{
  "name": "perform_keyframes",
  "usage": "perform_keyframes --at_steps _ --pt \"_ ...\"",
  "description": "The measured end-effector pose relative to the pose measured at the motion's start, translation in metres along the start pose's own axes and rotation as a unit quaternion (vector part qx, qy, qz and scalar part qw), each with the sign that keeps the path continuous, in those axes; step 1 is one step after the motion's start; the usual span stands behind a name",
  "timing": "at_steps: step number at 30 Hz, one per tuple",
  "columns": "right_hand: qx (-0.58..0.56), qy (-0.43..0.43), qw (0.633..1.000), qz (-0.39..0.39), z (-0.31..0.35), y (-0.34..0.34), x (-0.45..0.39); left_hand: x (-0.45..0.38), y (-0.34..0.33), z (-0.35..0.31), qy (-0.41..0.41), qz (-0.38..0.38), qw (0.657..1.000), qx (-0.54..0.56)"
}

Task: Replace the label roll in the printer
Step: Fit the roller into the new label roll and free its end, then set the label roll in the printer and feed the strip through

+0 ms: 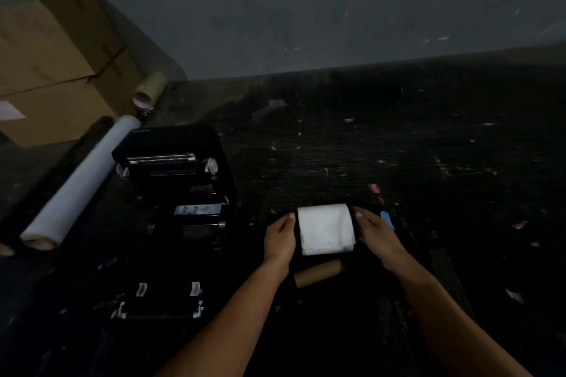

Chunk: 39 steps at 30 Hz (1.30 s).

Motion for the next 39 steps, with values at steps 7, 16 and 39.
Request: perform_keyframes --at_steps 7,16,39 --pt "0.096 0.025 0.995 -0.023 0.010 -0.010 0.009 0.008 -0.004 -0.008 -0.050 0.008 0.994 -0.102" --pt "0.124 0.032 0.991 -0.039 0.006 0.003 0.012 0.005 -0.011 -0.007 -0.052 0.023 0.992 -0.111" --pt "-0.084 -0.041 0.994 -0.062 -0.056 0.014 -0.003 0.005 -0.024 -0.003 -0.027 0.055 0.997 -0.044"
Point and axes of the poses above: each hand's wrist, its own x-axis away from the middle knuckle, its own y-axis out of the back of the hand, z = x × y, the point moved 10 cm from there along -x, towards the middle knuckle, and after that the axes turned 15 degrees about z, right-handed, at the moved point
